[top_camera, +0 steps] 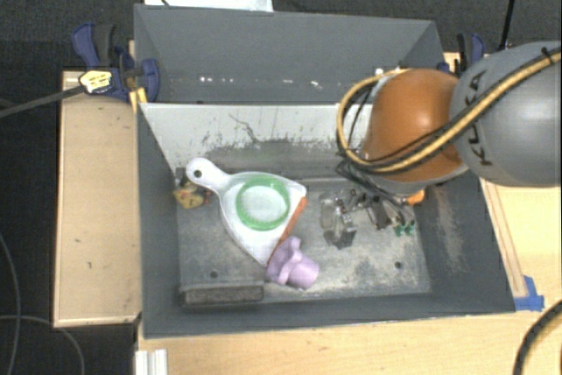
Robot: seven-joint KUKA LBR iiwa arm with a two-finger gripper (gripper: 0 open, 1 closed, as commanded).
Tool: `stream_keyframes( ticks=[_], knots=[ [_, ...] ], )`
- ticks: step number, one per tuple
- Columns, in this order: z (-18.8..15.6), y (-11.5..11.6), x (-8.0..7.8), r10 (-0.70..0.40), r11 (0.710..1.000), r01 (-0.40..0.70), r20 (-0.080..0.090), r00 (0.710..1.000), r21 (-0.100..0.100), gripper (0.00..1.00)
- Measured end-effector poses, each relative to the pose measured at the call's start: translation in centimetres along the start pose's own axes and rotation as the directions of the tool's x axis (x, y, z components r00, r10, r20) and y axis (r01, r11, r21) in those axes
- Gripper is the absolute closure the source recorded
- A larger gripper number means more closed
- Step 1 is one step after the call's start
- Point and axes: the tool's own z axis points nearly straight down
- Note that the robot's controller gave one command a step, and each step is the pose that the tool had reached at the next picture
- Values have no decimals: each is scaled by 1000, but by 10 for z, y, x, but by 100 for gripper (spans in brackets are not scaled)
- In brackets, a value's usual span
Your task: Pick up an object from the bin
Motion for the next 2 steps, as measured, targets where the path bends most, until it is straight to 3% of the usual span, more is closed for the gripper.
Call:
stream_keyframes(
  ticks=[1, 2],
  knots=[
    [-3, 14, 6, 26, 1000, -26, -3, 1000, 0, 100],
    [-22, 20, -32, 52, 999, -52, -6, 999, -1, 100]
  ],
)
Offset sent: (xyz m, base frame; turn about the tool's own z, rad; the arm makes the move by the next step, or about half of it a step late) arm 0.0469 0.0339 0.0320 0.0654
